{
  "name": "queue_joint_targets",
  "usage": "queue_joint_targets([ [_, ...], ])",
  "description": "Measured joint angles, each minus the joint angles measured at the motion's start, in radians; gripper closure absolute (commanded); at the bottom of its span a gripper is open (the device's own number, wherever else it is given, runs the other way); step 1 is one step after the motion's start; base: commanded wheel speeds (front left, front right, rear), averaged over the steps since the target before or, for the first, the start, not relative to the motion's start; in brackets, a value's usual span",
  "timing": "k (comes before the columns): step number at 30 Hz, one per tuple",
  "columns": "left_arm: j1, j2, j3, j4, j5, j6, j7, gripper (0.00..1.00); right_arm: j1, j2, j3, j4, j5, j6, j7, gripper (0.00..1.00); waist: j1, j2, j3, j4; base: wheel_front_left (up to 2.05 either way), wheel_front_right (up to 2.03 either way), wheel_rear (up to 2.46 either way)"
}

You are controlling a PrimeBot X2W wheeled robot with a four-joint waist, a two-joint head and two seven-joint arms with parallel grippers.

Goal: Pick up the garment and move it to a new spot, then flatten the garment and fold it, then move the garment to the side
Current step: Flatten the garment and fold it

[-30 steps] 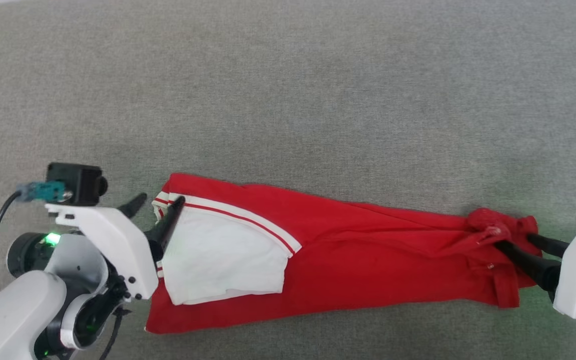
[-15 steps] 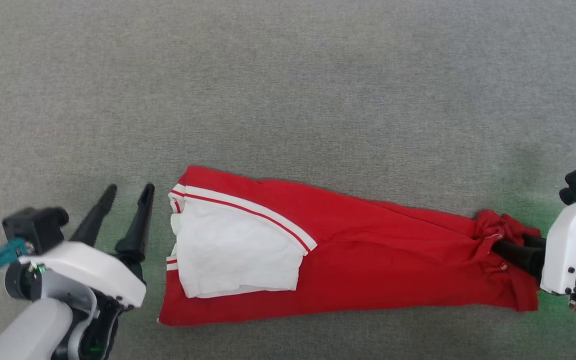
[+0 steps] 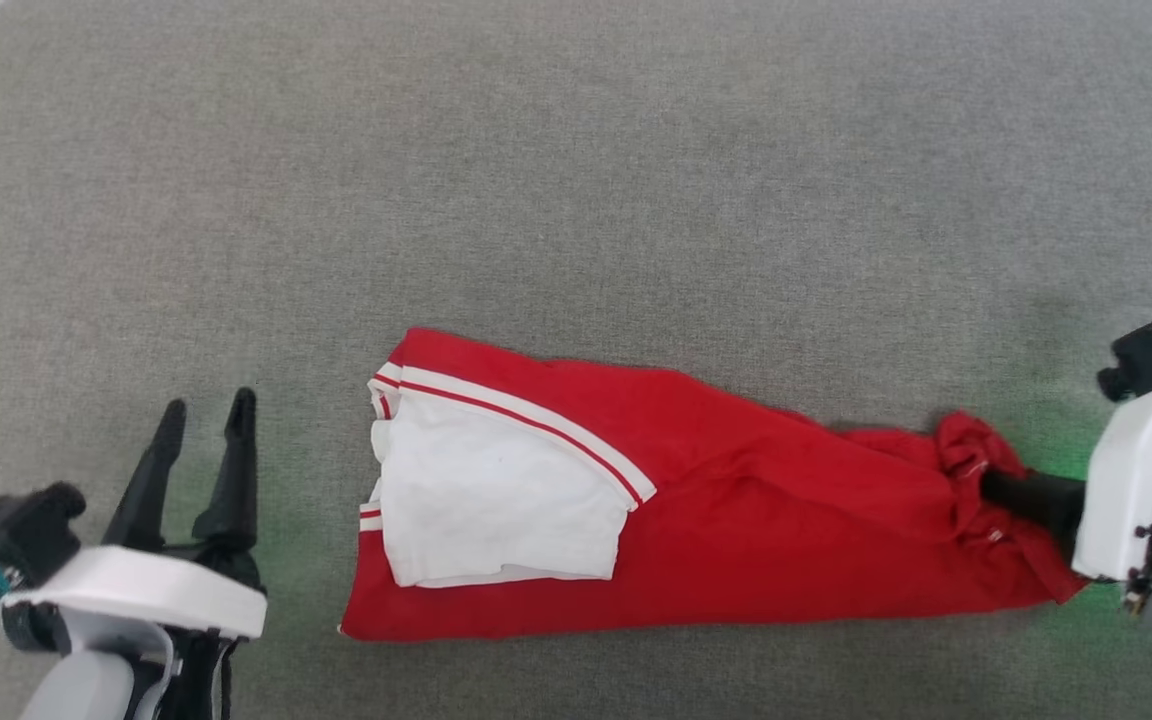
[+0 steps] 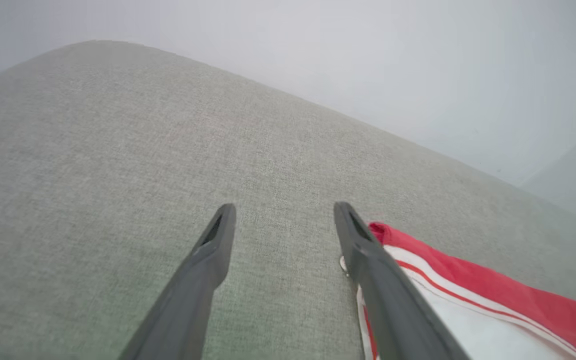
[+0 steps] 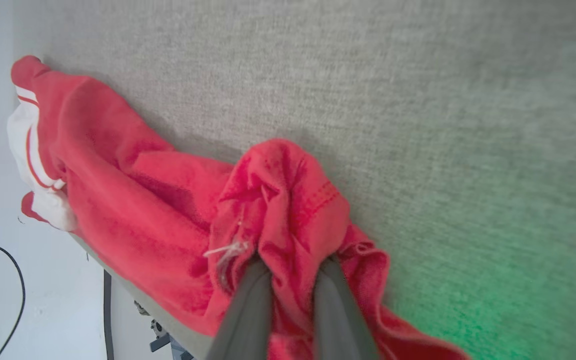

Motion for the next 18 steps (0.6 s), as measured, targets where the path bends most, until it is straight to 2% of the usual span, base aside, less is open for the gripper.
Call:
queue_joint_targets([
  [4, 0.036, -0.071, 0.087, 0.010, 0.075, -0.064, 0.000, 0.00, -0.006, -0.035, -0.049, 0.003, 0.006, 0.000, -0.011, 1.00, 0.0000, 0.0000, -0.010, -0.007, 0.00, 0.00, 0.00],
  [8, 0.055, -0.132, 0.148, 0.017, 0.132, -0.104, 0.000, 0.00, -0.013, -0.074, -0.113, 0.031, 0.004, 0.000, -0.016, 1.00, 0.0000, 0.0000, -0.016, -0.014, 0.00, 0.00, 0.00],
  [12, 0.058, -0.175, 0.188, 0.025, 0.174, -0.126, 0.000, 0.00, -0.030, -0.125, -0.189, 0.078, -0.017, 0.000, -0.018, 1.00, 0.0000, 0.0000, -0.019, -0.020, 0.00, 0.00, 0.00],
  [18, 0.058, -0.217, 0.208, 0.035, 0.192, -0.137, -0.001, 0.00, -0.081, -0.203, -0.276, 0.206, -0.096, 0.000, -0.051, 1.00, 0.0000, 0.0000, -0.019, -0.028, 0.00, 0.00, 0.00],
])
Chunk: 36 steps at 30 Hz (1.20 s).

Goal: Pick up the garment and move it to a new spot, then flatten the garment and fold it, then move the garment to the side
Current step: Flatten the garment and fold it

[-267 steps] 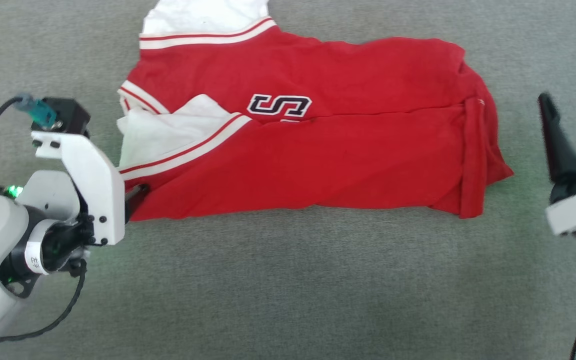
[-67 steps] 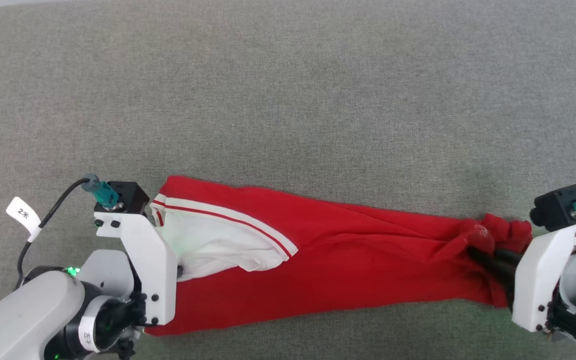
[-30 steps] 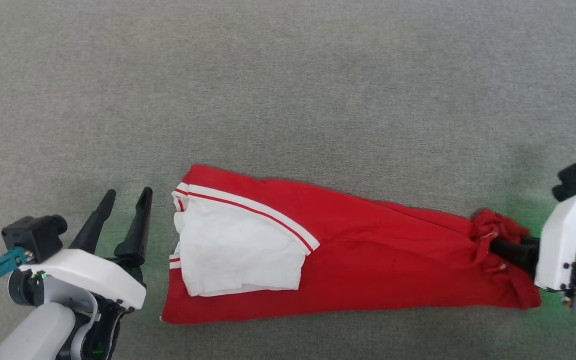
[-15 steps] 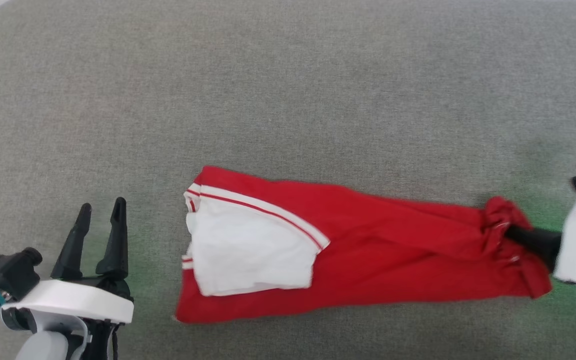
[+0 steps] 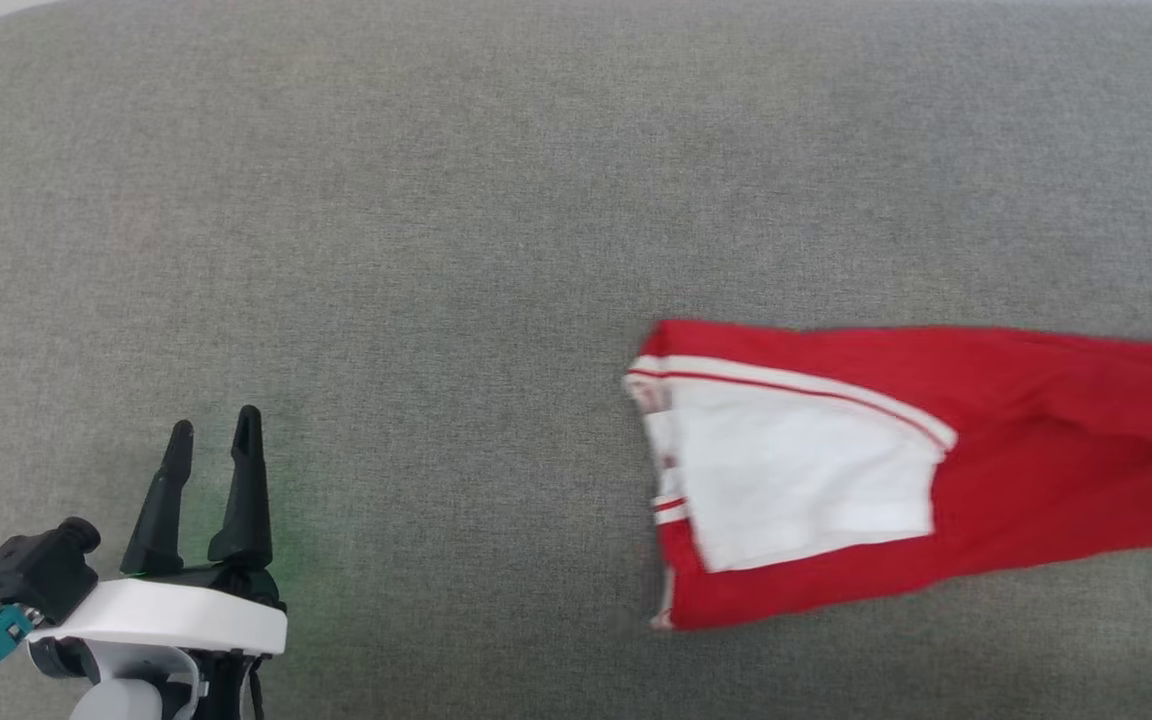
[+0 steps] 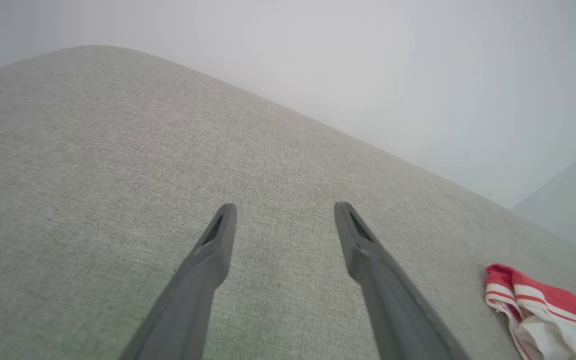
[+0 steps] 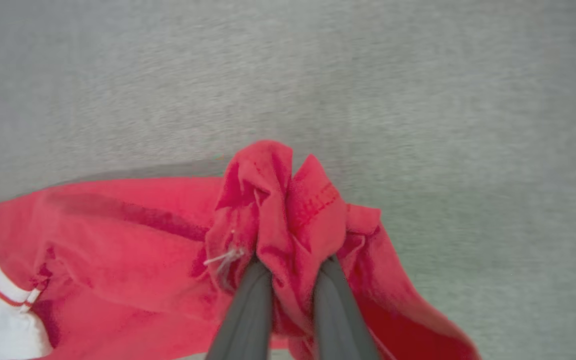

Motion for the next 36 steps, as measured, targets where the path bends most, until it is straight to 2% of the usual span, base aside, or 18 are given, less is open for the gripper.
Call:
queue_joint_targets([
  [3, -0.001, -0.002, -0.003, 0.001, 0.001, -0.002, 0.000, 0.00, -0.025, -0.017, -0.007, 0.053, -0.038, 0.000, -0.010, 1.00, 0.0000, 0.0000, 0.000, -0.004, 0.00, 0.00, 0.00],
  [7, -0.003, 0.000, -0.013, -0.006, 0.000, -0.002, 0.000, 0.00, -0.053, 0.007, 0.007, 0.043, -0.006, 0.000, -0.002, 1.00, 0.0000, 0.0000, -0.005, -0.011, 0.00, 0.00, 0.00],
  [15, 0.013, 0.008, -0.017, -0.019, -0.009, -0.003, 0.000, 0.00, 0.027, 0.056, 0.092, -0.230, 0.117, 0.000, 0.063, 1.00, 0.0000, 0.0000, -0.026, -0.018, 0.00, 0.00, 0.00],
  [22, 0.015, 0.008, -0.047, -0.014, -0.016, -0.003, 0.000, 0.00, 0.063, 0.129, 0.244, -0.426, 0.123, 0.000, 0.083, 1.00, 0.0000, 0.0000, -0.039, 0.006, 0.00, 0.00, 0.00],
  [28, 0.009, 0.004, -0.078, -0.003, -0.027, -0.003, 0.000, 0.00, 0.016, 0.202, 0.387, -0.440, 0.093, 0.000, 0.085, 1.00, 0.0000, 0.0000, -0.046, 0.041, 0.00, 0.00, 0.00],
  [33, -0.007, -0.001, -0.097, 0.006, -0.040, -0.003, 0.000, 0.00, -0.045, 0.234, 0.480, -0.370, 0.047, 0.000, 0.045, 1.00, 0.0000, 0.0000, -0.042, 0.067, 0.00, 0.00, 0.00],
  [34, -0.008, -0.001, -0.101, 0.008, -0.042, -0.003, 0.000, 0.00, -0.051, 0.238, 0.492, -0.356, 0.045, 0.000, 0.041, 0.90, 0.0000, 0.0000, -0.041, 0.071, 0.00, 0.00, 0.00],
  [35, -0.009, -0.002, -0.104, 0.008, -0.043, -0.003, 0.000, 0.00, -0.059, 0.238, 0.506, -0.346, 0.039, 0.000, 0.032, 0.60, 0.0000, 0.0000, -0.040, 0.075, 0.00, 0.00, 0.00],
  [36, -0.010, -0.002, -0.105, 0.008, -0.045, -0.003, 0.000, 0.00, -0.067, 0.239, 0.514, -0.342, 0.037, 0.000, 0.020, 0.00, 0.0000, 0.0000, -0.040, 0.077, 0.00, 0.00, 0.00],
])
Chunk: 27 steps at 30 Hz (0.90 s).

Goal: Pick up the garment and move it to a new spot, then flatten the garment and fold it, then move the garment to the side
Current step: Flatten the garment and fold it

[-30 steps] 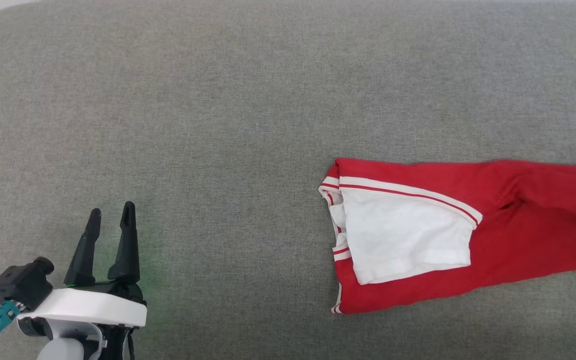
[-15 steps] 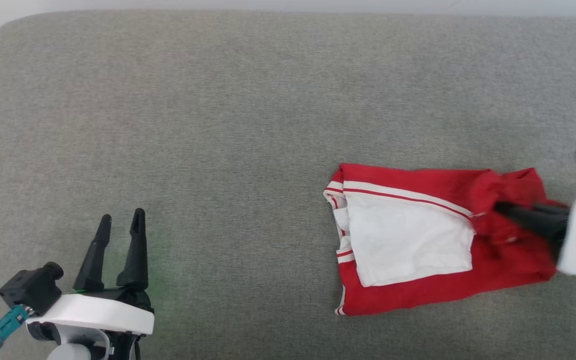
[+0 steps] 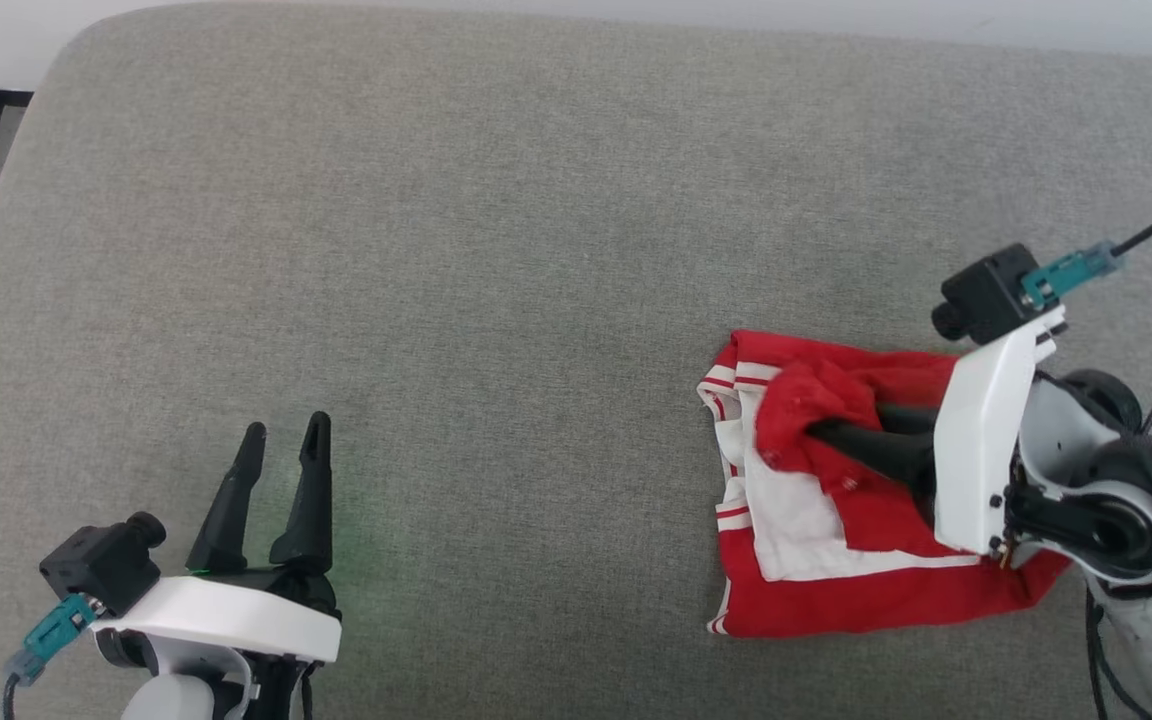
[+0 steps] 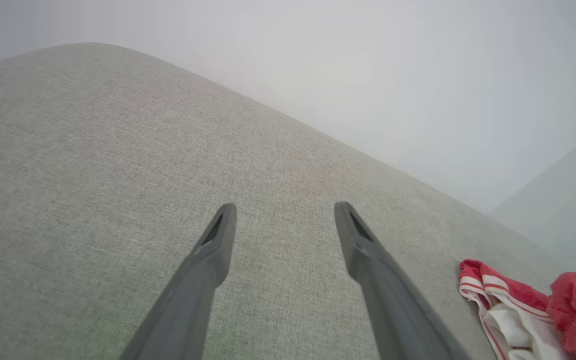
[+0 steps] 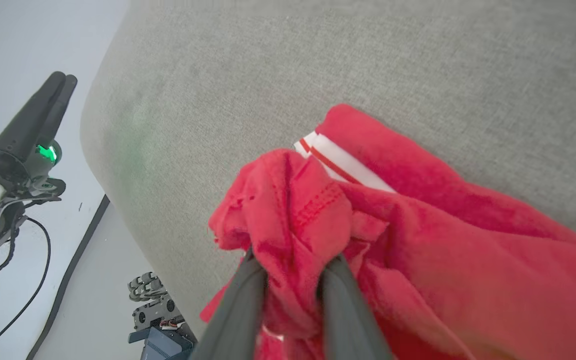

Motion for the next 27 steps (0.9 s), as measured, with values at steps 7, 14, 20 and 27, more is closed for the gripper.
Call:
queue_joint_targets([
  [7, 0.000, 0.002, 0.013, -0.004, -0.016, 0.000, 0.000, 0.00, -0.023, -0.039, 0.002, -0.027, 0.033, 0.000, -0.021, 0.00, 0.0000, 0.0000, -0.005, -0.009, 0.00, 0.00, 0.00],
  [14, 0.009, 0.012, 0.029, -0.011, -0.018, 0.000, 0.000, 0.00, -0.011, -0.092, -0.087, -0.100, 0.048, 0.000, -0.065, 0.00, 0.0000, 0.0000, -0.014, -0.047, 0.00, 0.00, 0.00],
  [20, 0.012, 0.031, 0.051, -0.021, -0.016, 0.000, 0.000, 0.00, 0.026, -0.123, -0.167, -0.125, 0.012, 0.000, -0.155, 0.00, 0.0001, 0.0000, -0.024, -0.081, 0.00, 0.00, 0.00],
  [27, 0.013, 0.044, 0.059, -0.032, 0.006, 0.000, 0.000, 0.00, 0.084, -0.140, -0.193, -0.109, -0.035, 0.000, -0.392, 0.00, 0.0000, 0.0000, -0.036, -0.121, 0.00, 0.00, 0.00],
])
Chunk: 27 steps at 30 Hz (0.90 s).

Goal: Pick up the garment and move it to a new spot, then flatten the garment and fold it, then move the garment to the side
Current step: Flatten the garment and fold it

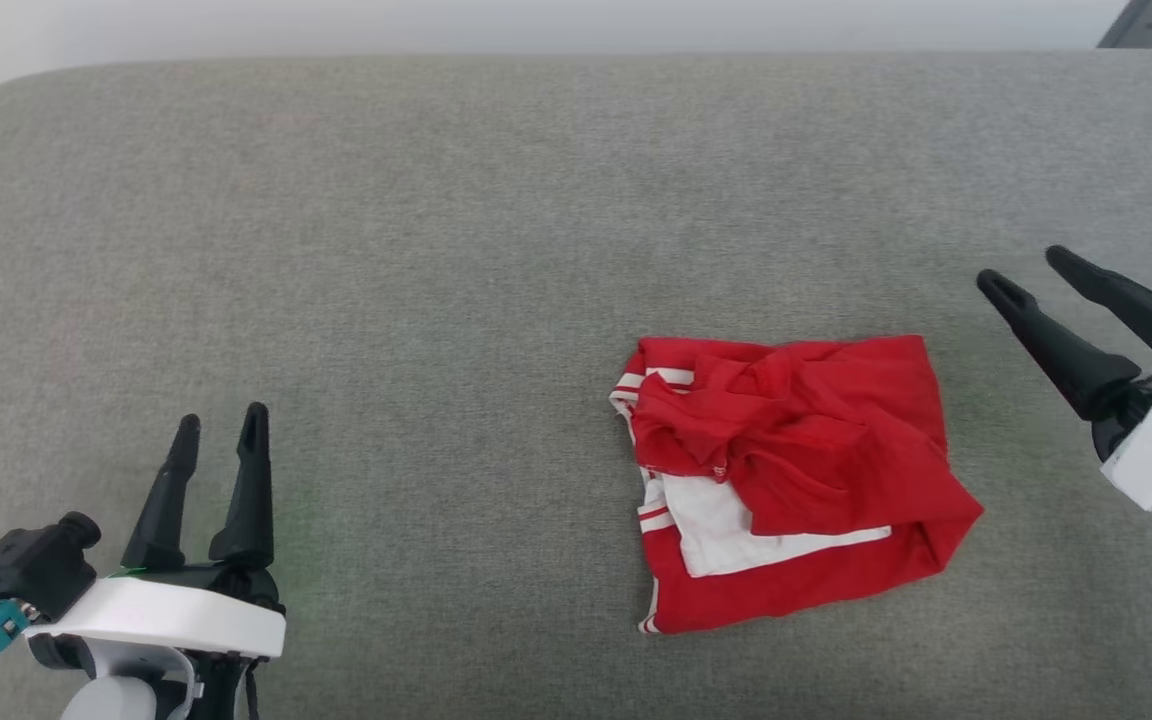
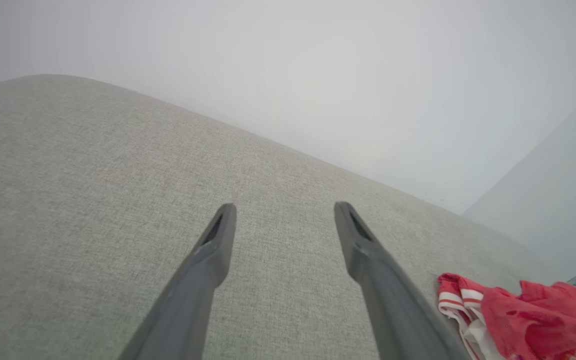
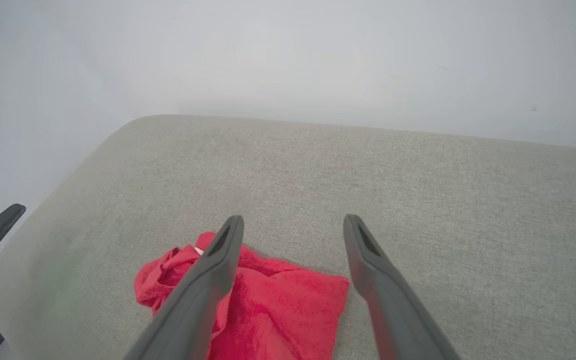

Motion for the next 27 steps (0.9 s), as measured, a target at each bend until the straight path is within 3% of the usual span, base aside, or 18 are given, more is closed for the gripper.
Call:
queue_joint_targets([
  [7, 0.007, 0.016, 0.012, -0.002, 0.018, 0.000, 0.000, 0.00, 0.064, -0.027, 0.034, 0.095, -0.074, 0.000, -0.284, 0.00, 0.0000, 0.0000, -0.021, -0.032, 0.00, 0.00, 0.00],
  [18, 0.039, 0.034, 0.037, 0.004, 0.076, 0.000, 0.000, 0.00, 0.113, -0.033, 0.109, 0.340, -0.230, 0.000, -0.690, 0.00, 0.0000, 0.0000, -0.075, -0.059, 0.00, 0.00, 0.00],
  [27, 0.076, 0.038, 0.073, 0.015, 0.148, 0.000, 0.000, 0.00, 0.144, 0.018, 0.103, 0.456, -0.295, 0.000, -0.782, 0.00, 0.0000, 0.0000, -0.123, -0.077, 0.00, 0.00, 0.00],
])
